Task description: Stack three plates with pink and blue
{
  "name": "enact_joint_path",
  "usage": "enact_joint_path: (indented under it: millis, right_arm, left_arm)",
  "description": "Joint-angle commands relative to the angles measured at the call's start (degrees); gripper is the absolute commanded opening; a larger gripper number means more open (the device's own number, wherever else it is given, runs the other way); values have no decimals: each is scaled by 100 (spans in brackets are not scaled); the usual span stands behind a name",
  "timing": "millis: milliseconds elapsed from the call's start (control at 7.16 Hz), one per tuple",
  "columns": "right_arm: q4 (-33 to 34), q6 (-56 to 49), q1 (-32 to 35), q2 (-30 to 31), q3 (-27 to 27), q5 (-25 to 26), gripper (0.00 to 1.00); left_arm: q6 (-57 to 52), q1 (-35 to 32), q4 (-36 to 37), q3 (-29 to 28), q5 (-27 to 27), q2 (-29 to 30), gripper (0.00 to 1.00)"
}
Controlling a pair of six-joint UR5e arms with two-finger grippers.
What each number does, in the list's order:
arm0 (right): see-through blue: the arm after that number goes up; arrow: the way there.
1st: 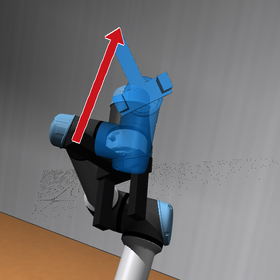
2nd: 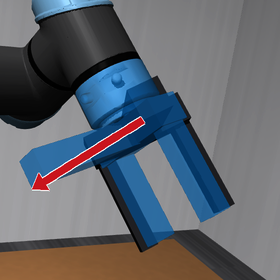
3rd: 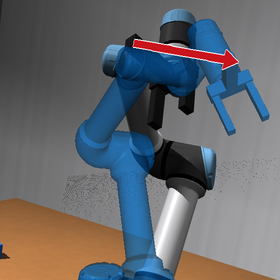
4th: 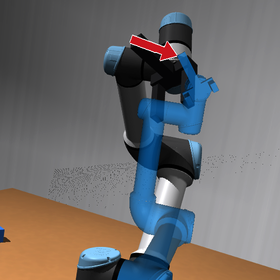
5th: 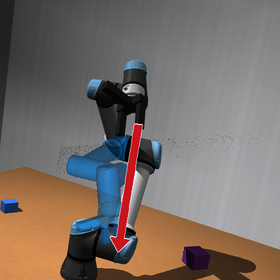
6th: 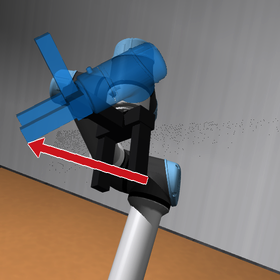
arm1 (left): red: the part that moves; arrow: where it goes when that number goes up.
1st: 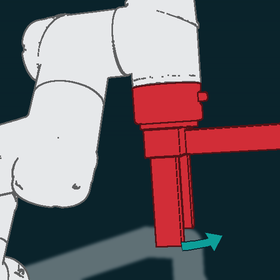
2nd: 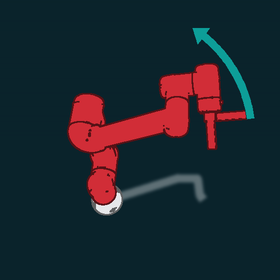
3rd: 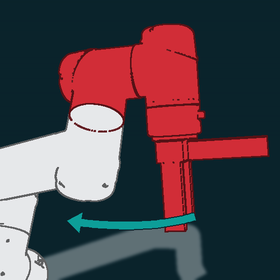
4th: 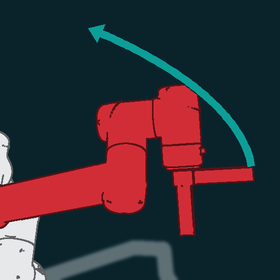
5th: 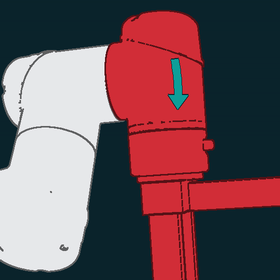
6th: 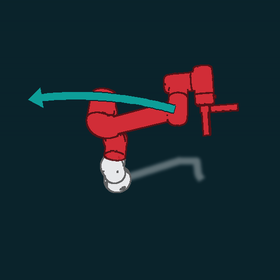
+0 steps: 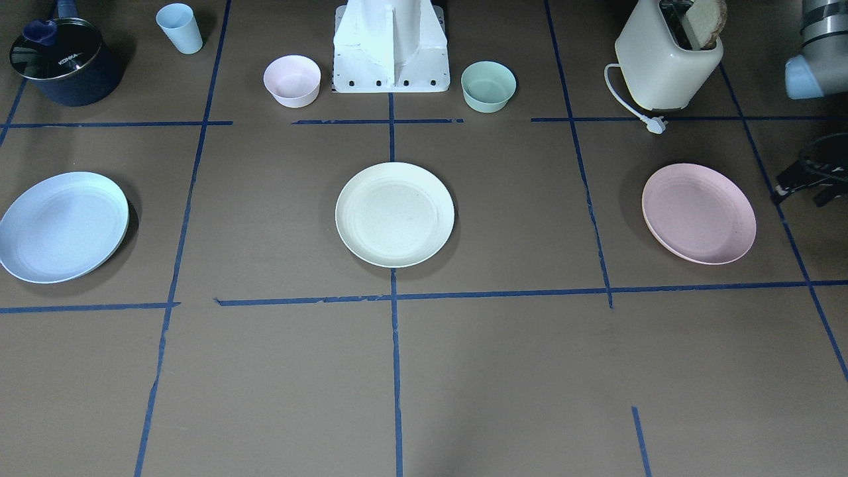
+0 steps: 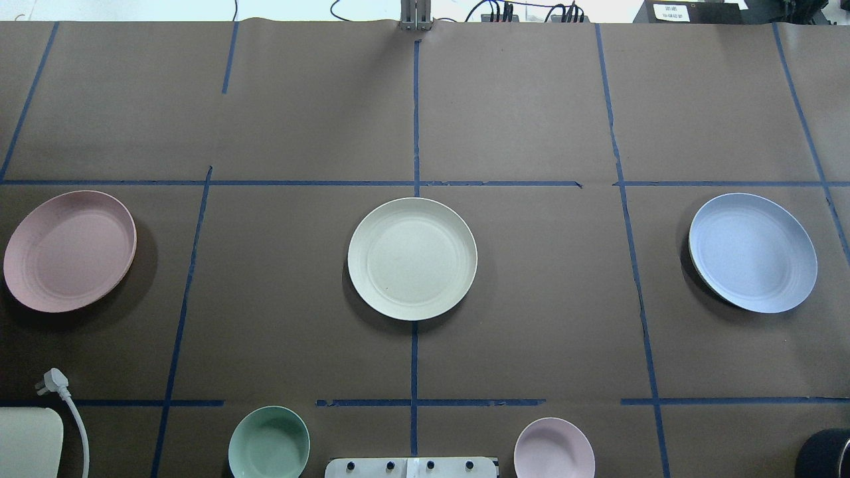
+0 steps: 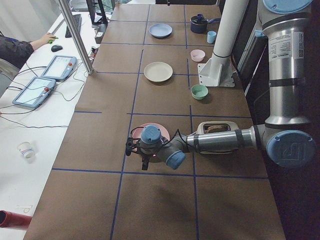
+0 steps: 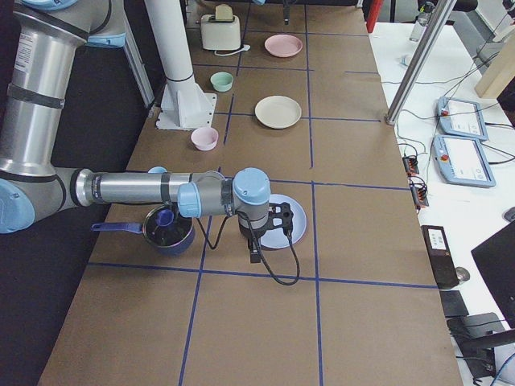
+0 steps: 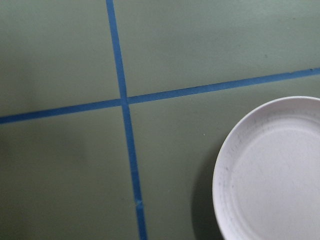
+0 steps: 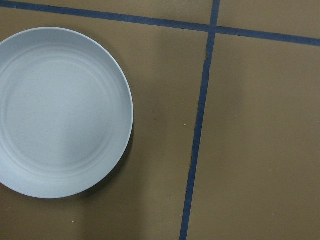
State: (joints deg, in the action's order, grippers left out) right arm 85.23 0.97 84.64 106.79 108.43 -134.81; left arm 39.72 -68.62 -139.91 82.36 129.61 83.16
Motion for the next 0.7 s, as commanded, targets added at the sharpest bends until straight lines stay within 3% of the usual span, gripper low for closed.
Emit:
enact_joint_path:
  millis: [0,140,279,419,559]
  right_arm:
    - [-7,-9,0,0,-6,-2,100]
    - [-7,-9,0,0,-6,-2,100]
    - [-7,-9,0,0,-6,-2,100]
    - [-7,-9,0,9,-6,-2,100]
    - [-7,-9,0,9,-6,-2,100]
  left_arm:
    - [660,585,-388,-142,-287,7,100]
    - [669,647,-387,-142,-253,7,100]
    - [686,657,-379,-142,-243,7,80]
    - [678,657,-370,-142,-235,7,46]
    - [669,657,-379,-142,-226,7,28]
